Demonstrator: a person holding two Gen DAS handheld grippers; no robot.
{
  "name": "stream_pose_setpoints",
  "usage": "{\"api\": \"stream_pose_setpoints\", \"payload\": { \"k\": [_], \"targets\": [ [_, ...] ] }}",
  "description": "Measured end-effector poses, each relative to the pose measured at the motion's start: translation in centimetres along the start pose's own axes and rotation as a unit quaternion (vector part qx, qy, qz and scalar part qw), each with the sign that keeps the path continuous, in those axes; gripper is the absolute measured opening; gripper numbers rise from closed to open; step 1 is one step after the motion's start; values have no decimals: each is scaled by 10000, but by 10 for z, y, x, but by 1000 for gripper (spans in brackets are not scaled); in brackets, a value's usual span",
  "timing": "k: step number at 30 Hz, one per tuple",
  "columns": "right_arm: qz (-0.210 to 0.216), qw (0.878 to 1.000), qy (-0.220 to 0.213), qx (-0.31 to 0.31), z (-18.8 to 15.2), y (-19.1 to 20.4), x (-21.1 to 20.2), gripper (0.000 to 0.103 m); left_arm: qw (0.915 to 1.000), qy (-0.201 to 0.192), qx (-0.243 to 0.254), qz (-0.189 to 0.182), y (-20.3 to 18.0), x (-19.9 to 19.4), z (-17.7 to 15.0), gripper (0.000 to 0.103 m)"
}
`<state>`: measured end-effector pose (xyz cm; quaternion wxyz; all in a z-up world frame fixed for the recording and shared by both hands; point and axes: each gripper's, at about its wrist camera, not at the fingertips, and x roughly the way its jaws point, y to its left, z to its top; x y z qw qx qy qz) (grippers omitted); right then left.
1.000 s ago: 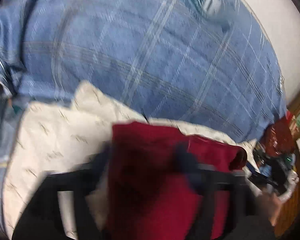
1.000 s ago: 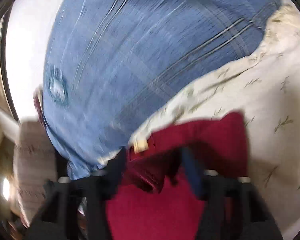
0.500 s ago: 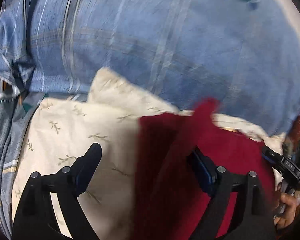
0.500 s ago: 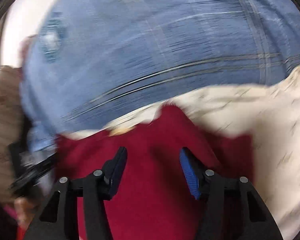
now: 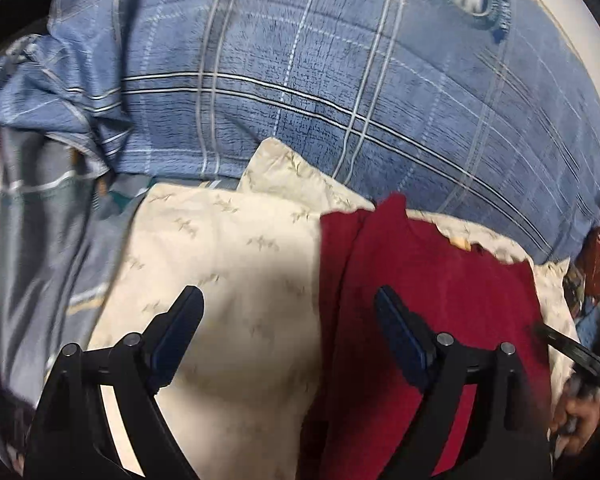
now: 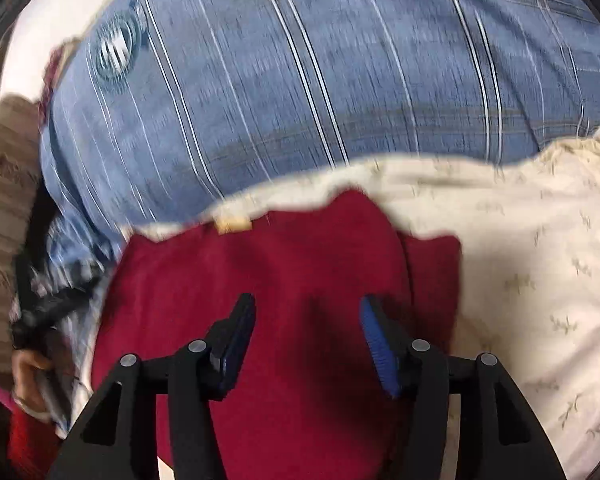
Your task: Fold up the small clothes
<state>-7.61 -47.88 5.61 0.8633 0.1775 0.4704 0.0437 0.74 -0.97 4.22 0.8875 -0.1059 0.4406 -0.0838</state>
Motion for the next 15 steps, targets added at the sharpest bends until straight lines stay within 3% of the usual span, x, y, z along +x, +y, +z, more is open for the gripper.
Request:
{"api": "stream_pose_setpoints", "payload": {
  "k": [4,7,12,15],
  "targets": [
    [-183,9997,-140,-54,4,17,-7,57,9998,113,129,-57,-13,-17,-27,88],
    [400,9977,-376,-390,6,62,-19,56,9998,123,140,-39,-20,-20,-46,88],
    [933,9888,-104,-1160,10,158,22,39,9997,251,-15,-25,-19,-9,-58,88],
    [1110,9852,90,-1302,19,208,63,38,9997,242,-28,42,-11,0,-61,88]
  ]
}}
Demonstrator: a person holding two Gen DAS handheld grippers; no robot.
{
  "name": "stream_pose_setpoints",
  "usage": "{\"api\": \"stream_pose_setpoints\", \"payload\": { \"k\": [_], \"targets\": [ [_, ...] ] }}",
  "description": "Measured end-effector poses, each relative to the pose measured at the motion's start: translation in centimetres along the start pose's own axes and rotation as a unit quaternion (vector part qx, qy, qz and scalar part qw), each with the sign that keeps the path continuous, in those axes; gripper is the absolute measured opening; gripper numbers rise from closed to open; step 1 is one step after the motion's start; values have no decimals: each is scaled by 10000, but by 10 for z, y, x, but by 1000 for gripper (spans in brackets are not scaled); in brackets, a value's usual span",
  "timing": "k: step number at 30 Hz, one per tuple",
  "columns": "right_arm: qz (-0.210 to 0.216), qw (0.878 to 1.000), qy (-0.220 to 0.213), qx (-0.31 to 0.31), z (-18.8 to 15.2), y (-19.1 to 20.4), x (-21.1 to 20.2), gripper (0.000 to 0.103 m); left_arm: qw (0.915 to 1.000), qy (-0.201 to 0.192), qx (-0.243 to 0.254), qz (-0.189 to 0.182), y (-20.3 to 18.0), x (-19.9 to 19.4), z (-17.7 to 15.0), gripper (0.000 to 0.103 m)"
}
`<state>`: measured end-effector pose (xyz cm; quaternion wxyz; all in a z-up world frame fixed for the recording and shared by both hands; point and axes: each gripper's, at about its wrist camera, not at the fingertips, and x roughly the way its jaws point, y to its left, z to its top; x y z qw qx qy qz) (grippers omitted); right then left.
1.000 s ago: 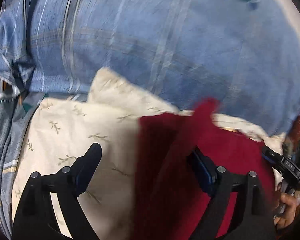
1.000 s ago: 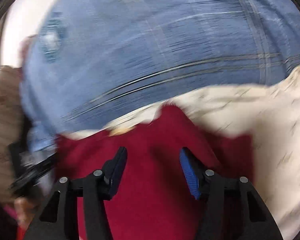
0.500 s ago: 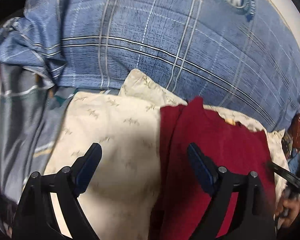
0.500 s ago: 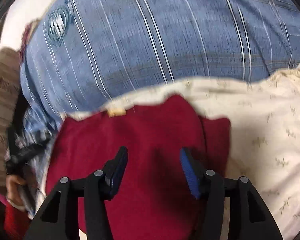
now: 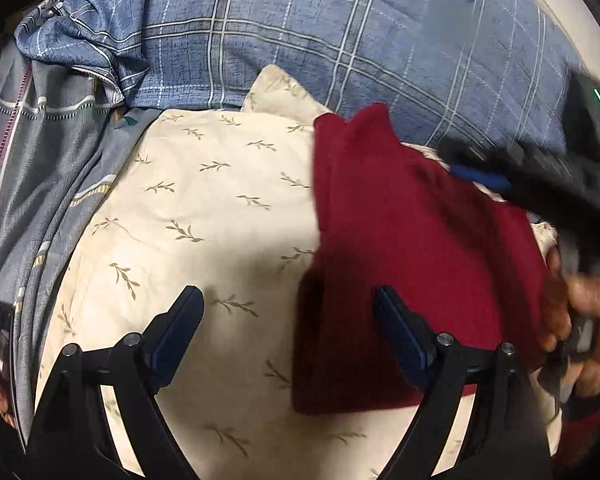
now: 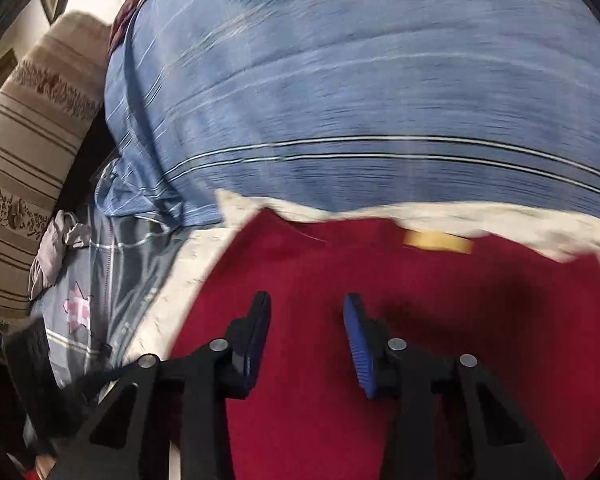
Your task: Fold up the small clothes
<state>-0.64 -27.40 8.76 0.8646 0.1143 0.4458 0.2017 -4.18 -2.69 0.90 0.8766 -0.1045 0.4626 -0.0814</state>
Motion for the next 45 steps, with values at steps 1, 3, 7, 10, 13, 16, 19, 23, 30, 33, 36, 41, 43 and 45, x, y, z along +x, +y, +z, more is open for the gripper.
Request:
{"api": "stream_pose_setpoints", "payload": {
  "k": [1,3,7,10,13,16,19,23,30,33,36,41,43,45],
  "targets": [
    [-24,10000,25,-46,3,5,8,37,10000,20,-17,1,3,4,0,88],
    [-145,9997,112,-169,12,13,34,37,9998,123,-62,-105,6,12,3,88],
    [-461,9977,472,-147,23,15,91,37,9999,102,-4,-114,6,15,6,88],
    [-598,9974,385,-126,22,13,107,37,9998,111,-32,-136,6,15,7,89],
    [-586,9975,380,-66,23,14,102,37,9999,92,-8,-114,6,14,5,89],
    [-450,9982,385,32,21,14,83,41,9999,83,-13,-96,4,14,5,89],
    [-325,9987,395,-1,14,17,64,53,10000,61,8,-73,5,15,5,89],
    [-326,9988,350,-140,5,25,53,54,10000,52,11,-48,3,15,5,89],
    [-601,9956,714,-36,7,24,85,55,9998,88,-88,-129,5,15,7,89],
    [-380,9971,633,187,13,26,72,62,9998,85,-101,-121,5,16,7,89],
    [-349,9968,704,164,14,32,74,68,9999,74,-93,-106,5,16,7,89],
    [-601,9942,885,-118,12,50,100,79,9998,66,-124,-111,5,16,5,89],
    [-829,9913,972,-332,10,57,113,82,9998,51,-130,-111,5,16,5,89],
    [-1111,9859,993,-756,8,66,121,78,9998,32,-142,-137,6,16,5,89]
  ]
}}
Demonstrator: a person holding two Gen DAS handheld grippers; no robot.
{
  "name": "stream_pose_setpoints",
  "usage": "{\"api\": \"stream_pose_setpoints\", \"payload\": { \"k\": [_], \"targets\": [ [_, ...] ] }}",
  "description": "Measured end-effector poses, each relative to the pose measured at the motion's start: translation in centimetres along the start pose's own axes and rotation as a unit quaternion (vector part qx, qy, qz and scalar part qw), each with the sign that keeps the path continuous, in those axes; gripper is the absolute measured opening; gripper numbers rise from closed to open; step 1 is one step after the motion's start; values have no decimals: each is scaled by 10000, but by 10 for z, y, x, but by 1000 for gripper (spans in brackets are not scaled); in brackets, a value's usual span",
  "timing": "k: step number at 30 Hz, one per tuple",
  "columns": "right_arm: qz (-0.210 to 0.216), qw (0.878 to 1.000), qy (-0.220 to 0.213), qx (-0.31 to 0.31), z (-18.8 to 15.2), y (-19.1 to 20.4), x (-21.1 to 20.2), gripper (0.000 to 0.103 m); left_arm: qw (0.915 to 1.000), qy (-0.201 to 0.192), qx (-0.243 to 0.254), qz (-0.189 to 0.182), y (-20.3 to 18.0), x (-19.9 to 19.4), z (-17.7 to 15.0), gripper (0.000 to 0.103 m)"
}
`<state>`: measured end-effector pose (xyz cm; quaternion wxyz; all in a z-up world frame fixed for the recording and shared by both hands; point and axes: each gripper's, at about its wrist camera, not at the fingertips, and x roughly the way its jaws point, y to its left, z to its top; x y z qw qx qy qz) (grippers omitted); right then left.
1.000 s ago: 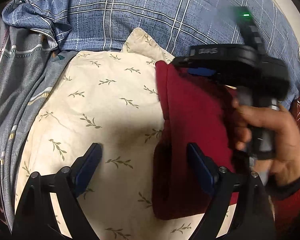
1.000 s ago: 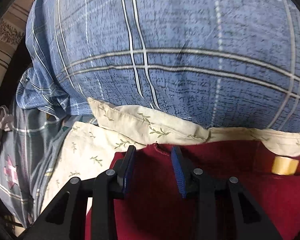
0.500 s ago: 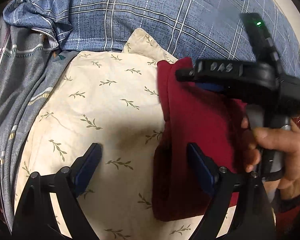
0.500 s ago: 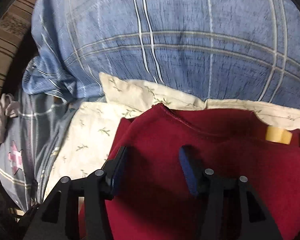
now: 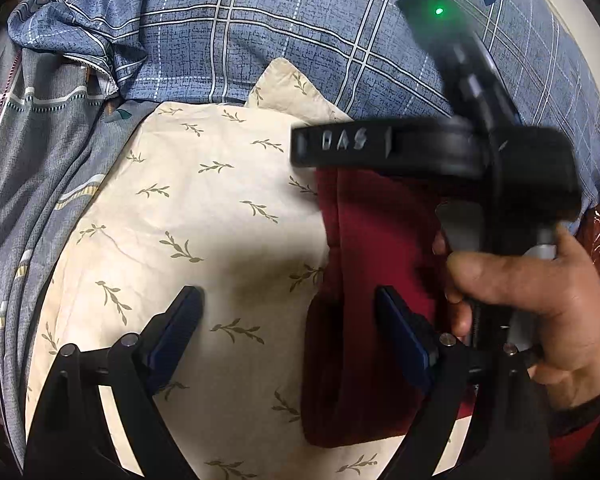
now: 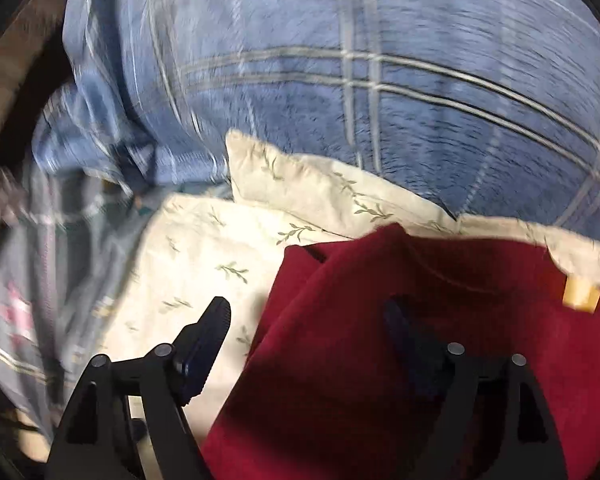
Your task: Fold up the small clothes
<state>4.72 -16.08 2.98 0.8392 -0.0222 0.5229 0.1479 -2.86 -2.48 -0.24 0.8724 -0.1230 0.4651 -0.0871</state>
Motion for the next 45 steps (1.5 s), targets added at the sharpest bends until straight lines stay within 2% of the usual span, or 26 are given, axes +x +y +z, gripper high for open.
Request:
{"api": "stream_pose_setpoints", "payload": {
  "k": [1,2,3,4,5,6,8,11,13,15,16,20,21,22,23,24,27,31,33,34,37,43,45],
  "targets": [
    [-134,9998,-31,-113,-1,1,0,63,10000,-26,-9,-36,0,0,1,89],
    [-211,9997,-46,-125,-2,-3,-3,55,9999,-49,-17,-89,-1,0,1,89],
    [-46,9999,-91,-73,-3,-8,-7,46,9999,-58,-29,-138,-1,0,2,89],
    [209,9996,-176,35,-4,-16,-16,29,9997,-71,-49,-235,-2,1,3,89],
    [519,9982,-260,165,-5,-25,-27,20,9995,-67,-45,-316,-4,3,3,90],
    [670,9969,-340,238,-5,-30,-36,18,9993,-65,-18,-378,-5,5,4,90],
    [855,9942,-595,273,-7,-38,-57,17,9988,-119,38,-478,-9,5,7,90],
    [987,9922,-704,298,-9,-46,-71,16,9973,-133,91,-711,-12,7,8,89],
    [1022,9918,-691,320,-9,-48,-71,16,9964,-154,97,-823,-12,7,9,74],
    [1069,9914,-660,371,-10,-49,-71,16,9943,-70,134,-1057,-16,7,11,38],
    [1088,9915,-607,374,-10,-50,-69,16,9932,-38,169,-1155,-19,5,11,35],
    [1085,9922,-490,381,-8,-43,-63,24,9937,-165,305,-1067,-26,-2,8,30],
    [1083,9923,-403,445,-6,-43,-61,35,9934,-171,248,-1110,-25,-3,8,28],
    [1054,9926,-350,482,-6,-44,-61,58,9932,-172,237,-1125,-25,-4,8,28],
    [1023,9930,-284,516,-4,-42,-60,65,9932,-183,241,-1124,-26,-4,9,28],
    [1033,9931,-266,493,-3,-40,-58,70,9932,-204,253,-1116,-27,-6,9,28],
    [888,9957,100,262,0,-27,-36,73,9936,-253,330,-1054,-32,-8,7,27],
    [442,9981,429,-55,0,-14,-6,74,9940,-227,325,-1015,-32,-9,7,27],
    [312,9987,382,-83,-2,-15,1,70,9945,-197,332,-973,-32,-10,6,27],
    [343,9989,322,-9,-3,-18,1,62,9947,-197,351,-947,-34,-11,6,27],
    [621,9975,198,265,-4,-35,-3,50,9949,-189,391,-907,-38,-6,7,27],
    [795,9962,98,344,-7,-39,-10,41,9956,-165,397,-828,-35,-4,7,32],
    [795,9962,77,334,-6,-39,-12,41,9964,-163,394,-736,-32,-1,9,43]
  ]
}}
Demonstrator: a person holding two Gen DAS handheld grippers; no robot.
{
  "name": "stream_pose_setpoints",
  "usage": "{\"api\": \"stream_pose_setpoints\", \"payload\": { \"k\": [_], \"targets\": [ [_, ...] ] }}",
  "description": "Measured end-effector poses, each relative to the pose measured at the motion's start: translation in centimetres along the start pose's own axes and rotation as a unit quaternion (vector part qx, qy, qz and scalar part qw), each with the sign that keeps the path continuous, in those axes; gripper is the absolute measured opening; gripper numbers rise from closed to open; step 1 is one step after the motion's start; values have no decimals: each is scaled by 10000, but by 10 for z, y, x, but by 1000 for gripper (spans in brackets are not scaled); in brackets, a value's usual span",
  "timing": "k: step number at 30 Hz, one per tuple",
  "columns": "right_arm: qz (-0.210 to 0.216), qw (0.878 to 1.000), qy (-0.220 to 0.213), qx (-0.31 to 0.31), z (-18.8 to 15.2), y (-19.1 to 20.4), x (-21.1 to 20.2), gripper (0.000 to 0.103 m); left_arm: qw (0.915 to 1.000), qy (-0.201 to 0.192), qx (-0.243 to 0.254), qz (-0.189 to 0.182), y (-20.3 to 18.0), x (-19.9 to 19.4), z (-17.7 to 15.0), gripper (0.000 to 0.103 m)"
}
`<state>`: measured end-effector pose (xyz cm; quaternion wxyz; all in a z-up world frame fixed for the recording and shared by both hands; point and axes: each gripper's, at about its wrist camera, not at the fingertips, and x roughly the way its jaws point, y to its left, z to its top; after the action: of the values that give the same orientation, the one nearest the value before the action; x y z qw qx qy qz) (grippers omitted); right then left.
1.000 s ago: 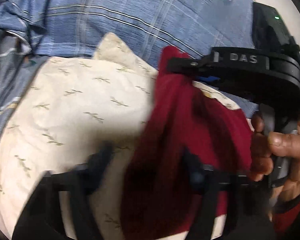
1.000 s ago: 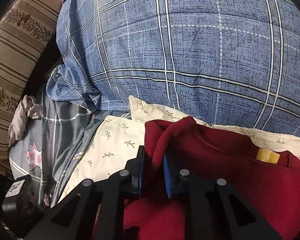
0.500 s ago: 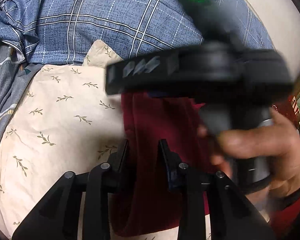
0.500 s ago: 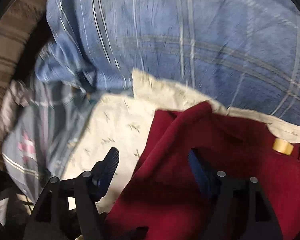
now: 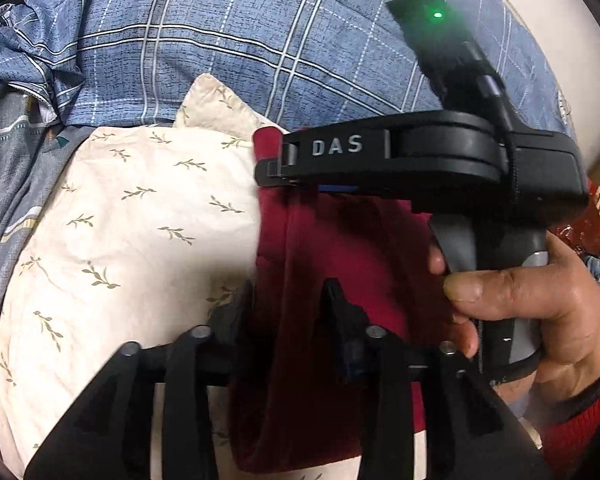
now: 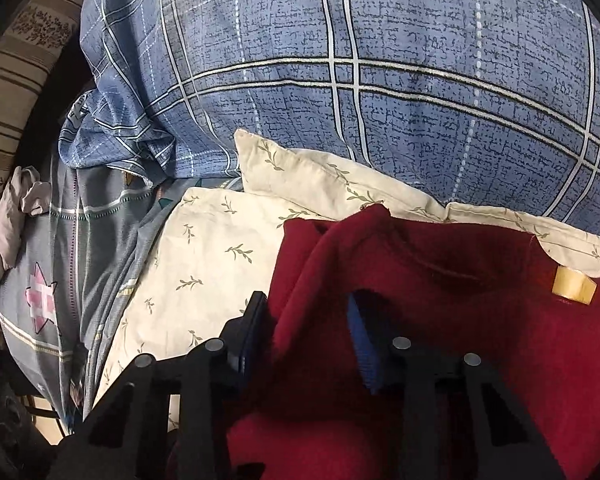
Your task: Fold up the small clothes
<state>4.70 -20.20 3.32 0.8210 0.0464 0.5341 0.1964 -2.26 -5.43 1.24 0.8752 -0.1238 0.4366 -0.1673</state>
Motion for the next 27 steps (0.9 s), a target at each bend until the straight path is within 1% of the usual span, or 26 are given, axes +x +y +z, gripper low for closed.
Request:
{"api": "stream_pose_setpoints", "payload": {
  "k": [1,3,5,9,15,16,17,19,21,25,26,27],
  "targets": [
    [6,10000,-3,-1,0,0,0,41,10000,-7,-13,35,1,0,0,46],
    [40,10000,-21,11,0,-2,-3,40,9999,19,-101,85,5,1,1,58],
    [92,9999,-42,41,-1,-3,-6,39,9998,50,-189,102,10,3,2,62],
    [168,9998,-78,73,-3,-6,-10,38,9997,56,-179,161,11,5,3,66],
    [175,9997,-137,99,-5,-4,-13,38,9996,71,-181,202,12,5,1,69],
    [181,9997,-156,98,-6,-4,-15,37,9996,74,-185,202,12,6,2,70],
    [204,9996,-184,102,-6,-3,-17,35,9996,75,-179,202,11,6,1,70],
    [276,9992,-255,113,-6,-2,-23,26,9996,77,-172,209,11,7,2,70],
    [331,9988,-354,113,-6,0,-30,18,9996,76,-160,215,11,7,2,71],
    [370,9984,-411,105,-7,-1,-39,16,9997,49,-162,196,10,7,1,71],
    [375,9984,-404,118,-7,-2,-40,16,9997,45,-159,190,10,6,0,70],
    [386,9984,-395,131,-7,-3,-39,16,9998,38,-153,154,10,5,0,61]
  ]
}}
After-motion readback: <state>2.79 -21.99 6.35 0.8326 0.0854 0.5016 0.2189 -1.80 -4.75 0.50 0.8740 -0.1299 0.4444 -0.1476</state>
